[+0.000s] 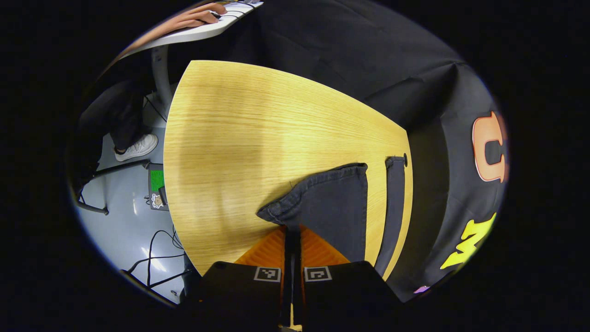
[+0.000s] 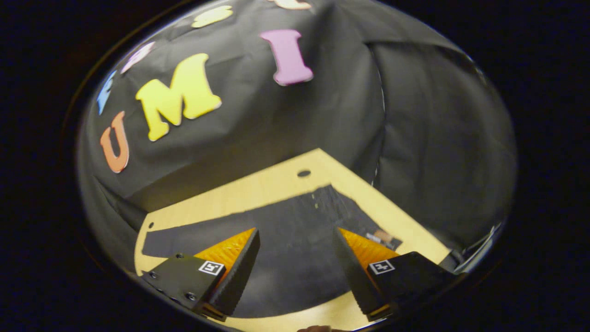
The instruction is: Grasp the waist and the cuffs of the jeans and fold them to make the two legs overlap; first hold the waist and fold one-third of the jeans toward the cuffs, then hold the cuffs and fold the remaining one-third in the same direction to finish folding.
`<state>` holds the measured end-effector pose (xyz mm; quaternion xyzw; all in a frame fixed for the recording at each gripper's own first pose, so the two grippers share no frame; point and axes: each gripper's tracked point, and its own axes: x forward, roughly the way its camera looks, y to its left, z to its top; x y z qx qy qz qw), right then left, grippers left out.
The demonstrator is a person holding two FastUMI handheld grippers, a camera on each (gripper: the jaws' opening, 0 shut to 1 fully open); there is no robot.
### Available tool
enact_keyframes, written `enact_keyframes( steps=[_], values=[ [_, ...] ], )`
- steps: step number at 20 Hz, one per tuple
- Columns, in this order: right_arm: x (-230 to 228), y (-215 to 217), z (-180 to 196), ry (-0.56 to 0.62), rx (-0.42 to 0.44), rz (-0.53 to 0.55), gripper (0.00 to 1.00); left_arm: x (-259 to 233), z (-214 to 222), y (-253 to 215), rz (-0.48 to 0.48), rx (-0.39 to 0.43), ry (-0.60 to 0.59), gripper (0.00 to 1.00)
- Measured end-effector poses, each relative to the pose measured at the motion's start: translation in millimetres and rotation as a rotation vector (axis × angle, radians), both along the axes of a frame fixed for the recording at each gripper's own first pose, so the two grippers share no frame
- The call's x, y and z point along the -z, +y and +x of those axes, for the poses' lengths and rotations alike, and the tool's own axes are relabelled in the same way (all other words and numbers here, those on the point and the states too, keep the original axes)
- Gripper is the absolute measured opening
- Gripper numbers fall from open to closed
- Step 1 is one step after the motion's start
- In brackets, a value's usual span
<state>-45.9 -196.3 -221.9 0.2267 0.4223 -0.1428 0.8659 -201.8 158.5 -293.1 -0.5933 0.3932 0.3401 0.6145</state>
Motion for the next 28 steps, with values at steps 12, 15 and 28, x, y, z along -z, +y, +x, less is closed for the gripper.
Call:
enact_keyframes(
  steps=[12, 15, 28],
  values=[
    [133, -74, -71, 0.417, 0.434, 0.252, 0.98, -1, 1, 1, -0.001, -0.005, -0.01, 0.05],
    [137, -77, -61, 0.408, 0.43, 0.248, 0.97, 0, 1, 0, -0.003, -0.006, -0.008, 0.05],
    [159, -85, -57, 0.457, 0.368, 0.183, 0.25, -1, 3, 1, 0.001, -0.015, -0.002, 0.05]
  ],
)
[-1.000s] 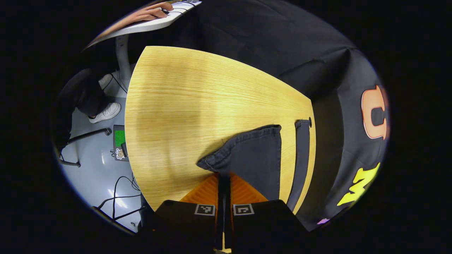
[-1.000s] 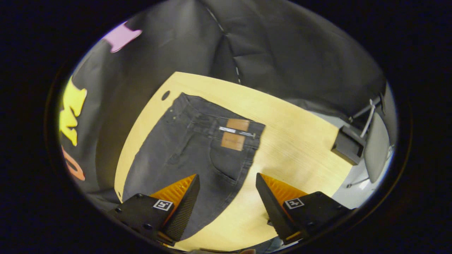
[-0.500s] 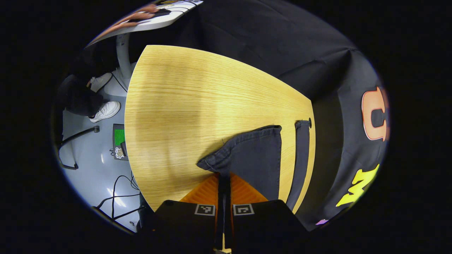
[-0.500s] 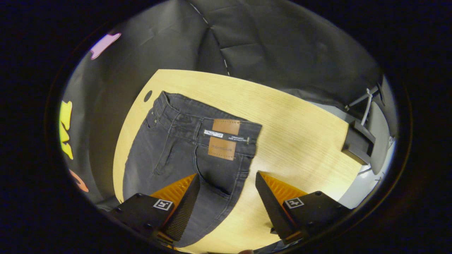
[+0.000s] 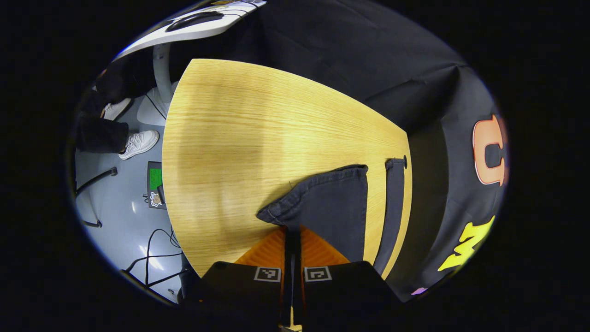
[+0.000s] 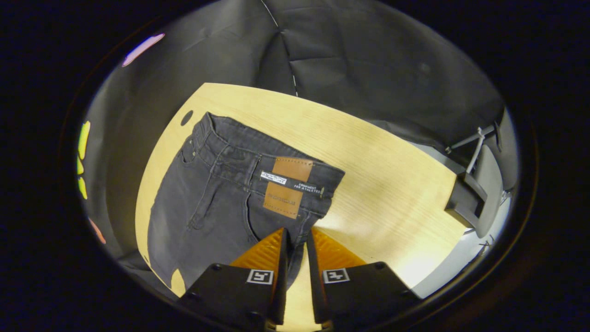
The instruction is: Grasp the waist and the cuffs of the jeans and fold them to make the two legs overlap; first hold the waist and fold one-third of the jeans toward the cuffs, then hold the cuffs and fold the remaining one-third in the same direction to finish folding.
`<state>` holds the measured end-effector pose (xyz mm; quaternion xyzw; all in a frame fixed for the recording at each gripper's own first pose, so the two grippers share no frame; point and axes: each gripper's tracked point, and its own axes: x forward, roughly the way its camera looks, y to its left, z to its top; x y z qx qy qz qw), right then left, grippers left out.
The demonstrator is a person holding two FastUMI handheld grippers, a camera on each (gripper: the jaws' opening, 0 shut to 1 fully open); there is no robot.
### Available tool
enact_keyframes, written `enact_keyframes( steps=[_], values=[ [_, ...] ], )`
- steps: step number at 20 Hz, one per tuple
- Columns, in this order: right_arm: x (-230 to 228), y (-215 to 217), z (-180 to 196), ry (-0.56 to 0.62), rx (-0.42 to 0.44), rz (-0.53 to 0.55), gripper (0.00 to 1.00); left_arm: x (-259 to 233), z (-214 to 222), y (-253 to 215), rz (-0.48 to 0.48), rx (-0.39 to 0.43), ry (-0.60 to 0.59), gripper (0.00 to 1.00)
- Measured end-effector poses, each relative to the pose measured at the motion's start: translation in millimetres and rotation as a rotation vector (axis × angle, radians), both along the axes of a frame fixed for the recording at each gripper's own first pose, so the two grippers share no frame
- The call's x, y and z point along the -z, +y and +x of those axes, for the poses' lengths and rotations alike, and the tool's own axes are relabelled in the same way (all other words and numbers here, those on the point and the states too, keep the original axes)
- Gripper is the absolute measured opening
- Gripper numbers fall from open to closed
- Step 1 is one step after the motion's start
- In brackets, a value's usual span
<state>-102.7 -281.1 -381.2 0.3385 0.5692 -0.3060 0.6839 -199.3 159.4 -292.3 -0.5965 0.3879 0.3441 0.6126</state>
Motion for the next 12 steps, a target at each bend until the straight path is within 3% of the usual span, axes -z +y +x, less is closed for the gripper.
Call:
enact_keyframes(
  steps=[1, 2, 5, 12],
  values=[
    [-3, 0, 4, -0.015, 0.024, -0.007, 0.0, 0, 0, 1, 0.001, 0.003, 0.002, 0.05],
    [-4, 1, 3, -0.019, 0.026, -0.003, 0.05, 0, 0, 0, 0.003, 0.01, 0.002, 0.05],
    [-3, 0, 3, -0.024, 0.004, -0.001, 0.01, -1, 2, 0, 0.002, 0.01, 0.001, 0.03],
    [-25, 0, 12, -0.136, 0.084, 0.081, 0.01, -11, 11, 4, -0.035, -0.029, 0.033, 0.03]
  ],
)
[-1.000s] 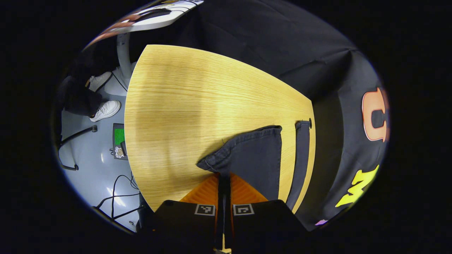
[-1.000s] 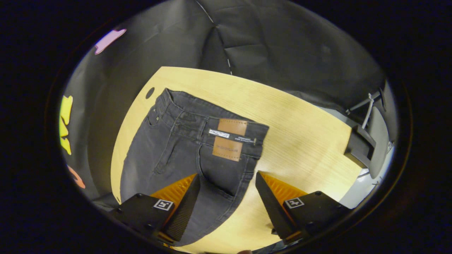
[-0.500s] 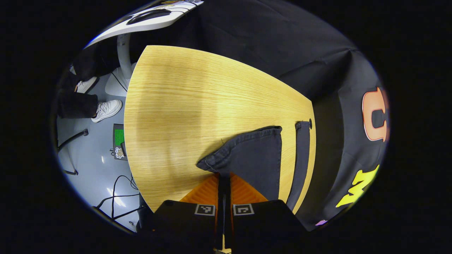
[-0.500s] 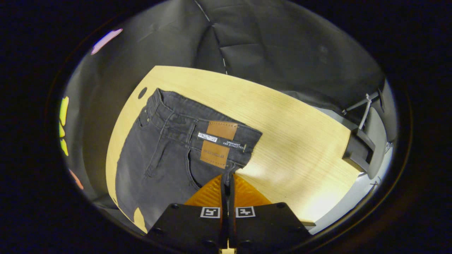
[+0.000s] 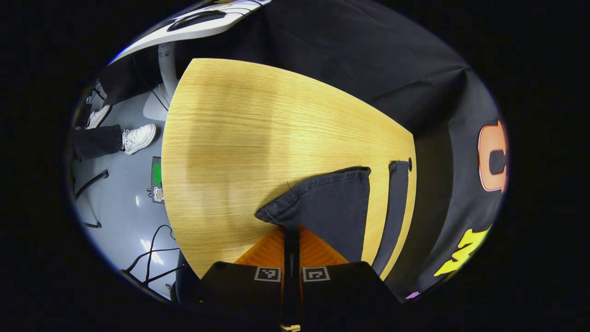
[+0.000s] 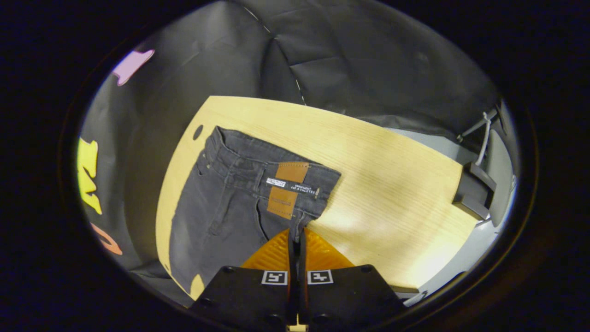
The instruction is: Grasp the waist and the cuffs of the jeans and fold them to make the two legs overlap; first hold the waist and fold one-third of the jeans toward the cuffs, then hold the cuffs and fold the remaining one-third in the same direction to finish folding.
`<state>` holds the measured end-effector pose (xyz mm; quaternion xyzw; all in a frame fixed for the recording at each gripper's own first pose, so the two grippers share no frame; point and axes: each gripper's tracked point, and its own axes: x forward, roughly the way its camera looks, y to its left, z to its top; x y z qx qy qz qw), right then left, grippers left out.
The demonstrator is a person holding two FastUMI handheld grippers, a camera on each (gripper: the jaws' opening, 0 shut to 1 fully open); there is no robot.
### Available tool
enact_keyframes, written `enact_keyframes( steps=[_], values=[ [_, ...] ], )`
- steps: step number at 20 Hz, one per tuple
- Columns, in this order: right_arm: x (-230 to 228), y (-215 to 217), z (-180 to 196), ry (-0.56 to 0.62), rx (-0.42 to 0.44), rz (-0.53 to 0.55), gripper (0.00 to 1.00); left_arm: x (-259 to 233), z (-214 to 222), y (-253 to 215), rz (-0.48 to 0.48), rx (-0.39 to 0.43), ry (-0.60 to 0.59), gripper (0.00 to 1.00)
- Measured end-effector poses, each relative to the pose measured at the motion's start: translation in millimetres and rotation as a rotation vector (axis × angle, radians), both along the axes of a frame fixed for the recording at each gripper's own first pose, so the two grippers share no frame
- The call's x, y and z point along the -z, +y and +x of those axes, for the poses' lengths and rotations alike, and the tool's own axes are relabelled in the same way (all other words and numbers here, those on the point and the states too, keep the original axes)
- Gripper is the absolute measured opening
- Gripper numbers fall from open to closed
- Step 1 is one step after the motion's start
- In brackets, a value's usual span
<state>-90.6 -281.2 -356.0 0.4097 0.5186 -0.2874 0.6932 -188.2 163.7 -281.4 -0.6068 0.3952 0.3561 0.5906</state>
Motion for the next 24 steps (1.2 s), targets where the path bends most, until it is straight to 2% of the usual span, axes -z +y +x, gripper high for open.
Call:
enact_keyframes(
  steps=[1, 2, 5, 9, 12, 16, 20, 22, 24],
  values=[
    [-6, 2, 4, -0.02, 0.011, 0.017, 0.05, -7, 7, 2, -0.002, -0.005, -0.014, 0.04],
    [-13, 3, 10, -0.041, 0.02, 0.029, 0.01, -17, 16, 4, -0.003, -0.006, -0.033, 0.03],
    [-39, 9, 38, -0.11, 0.013, 0.055, 0.01, -47, 51, 13, -0.003, -0.007, -0.102, 0.03],
    [-71, 19, 90, -0.22, -0.02, 0.096, 0.01, -83, 108, 20, 0.015, 0.049, -0.18, 0.03],
    [-83, 25, 134, -0.291, -0.044, 0.112, 0.01, -100, 154, 25, 0.017, 0.056, -0.229, 0.03],
    [-89, 34, 178, -0.331, -0.049, 0.137, 0.01, -97, 207, 27, 0.016, 0.06, -0.243, 0.04],
    [-70, 36, 220, -0.346, -0.008, 0.174, 0.01, -81, 262, 31, 0.027, 0.054, -0.239, 0.04],
    [-56, 36, 235, -0.346, 0.0, 0.177, 0.05, -72, 287, 30, 0.047, 0.076, -0.23, 0.03],
    [-45, 37, 249, -0.349, 0.0, 0.179, 0.01, -61, 312, 32, 0.07, 0.112, -0.21, 0.03]
  ],
)
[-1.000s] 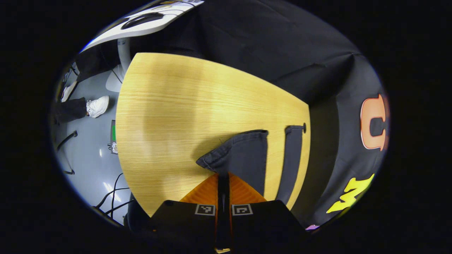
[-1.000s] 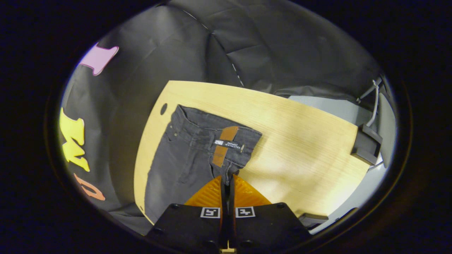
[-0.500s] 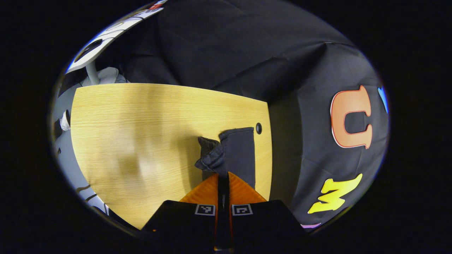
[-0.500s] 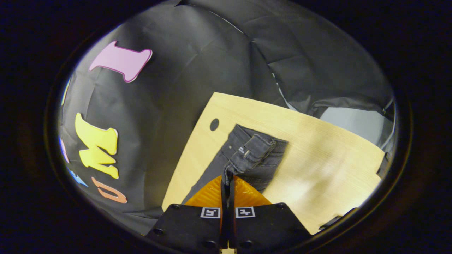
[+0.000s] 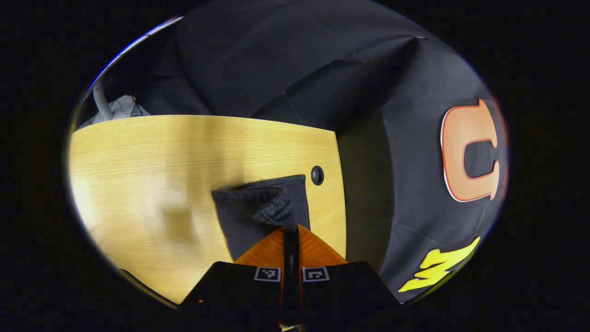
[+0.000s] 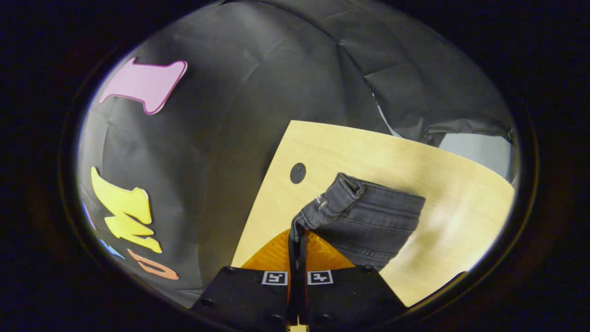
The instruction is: Grasp the waist and the cuffs of the jeans and fold them to make the two legs overlap; first hold the waist and fold one-third of the jeans toward the cuffs, then hold the cuffs and fold the remaining one-third in the same direction to finish folding.
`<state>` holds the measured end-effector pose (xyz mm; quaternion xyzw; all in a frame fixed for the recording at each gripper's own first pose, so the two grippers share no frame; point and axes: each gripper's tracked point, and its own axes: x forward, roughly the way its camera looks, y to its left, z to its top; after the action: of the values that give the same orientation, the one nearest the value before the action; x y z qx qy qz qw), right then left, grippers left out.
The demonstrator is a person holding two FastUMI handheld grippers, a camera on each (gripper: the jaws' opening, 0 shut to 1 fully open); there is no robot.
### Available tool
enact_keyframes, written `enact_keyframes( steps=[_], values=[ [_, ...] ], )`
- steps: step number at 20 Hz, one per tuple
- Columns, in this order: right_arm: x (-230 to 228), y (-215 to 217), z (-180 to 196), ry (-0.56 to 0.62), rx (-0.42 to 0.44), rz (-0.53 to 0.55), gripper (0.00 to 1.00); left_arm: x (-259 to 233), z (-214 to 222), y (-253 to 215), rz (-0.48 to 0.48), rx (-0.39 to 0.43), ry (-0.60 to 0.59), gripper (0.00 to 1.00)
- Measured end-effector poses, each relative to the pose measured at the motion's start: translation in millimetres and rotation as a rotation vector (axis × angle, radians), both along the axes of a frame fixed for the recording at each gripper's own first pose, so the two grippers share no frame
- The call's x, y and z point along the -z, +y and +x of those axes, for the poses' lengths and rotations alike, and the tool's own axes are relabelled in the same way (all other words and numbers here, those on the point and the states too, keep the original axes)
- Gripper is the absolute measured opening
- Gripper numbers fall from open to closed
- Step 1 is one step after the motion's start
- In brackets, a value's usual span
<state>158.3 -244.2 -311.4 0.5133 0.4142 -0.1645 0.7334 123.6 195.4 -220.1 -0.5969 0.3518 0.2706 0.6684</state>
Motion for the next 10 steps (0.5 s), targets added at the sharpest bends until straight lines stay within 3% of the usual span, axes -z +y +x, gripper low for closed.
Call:
enact_keyframes(
  steps=[5, 6, 8, 10],
  values=[
    [28, 1, 27, 0.018, 0.015, 0.022, 0.05, 31, 45, -6, 0.026, 0.048, 0.041, 0.03],
    [33, 1, 32, 0.02, 0.015, 0.021, 0.0, 39, 52, -9, 0.024, 0.05, 0.05, 0.03],
    [44, 2, 40, 0.031, 0.007, 0.015, 0.05, 55, 62, -10, 0.01, 0.045, 0.067, 0.03],
    [59, 3, 47, 0.05, 0.004, 0.005, 0.0, 76, 63, -11, -0.004, 0.041, 0.1, 0.03]
  ],
)
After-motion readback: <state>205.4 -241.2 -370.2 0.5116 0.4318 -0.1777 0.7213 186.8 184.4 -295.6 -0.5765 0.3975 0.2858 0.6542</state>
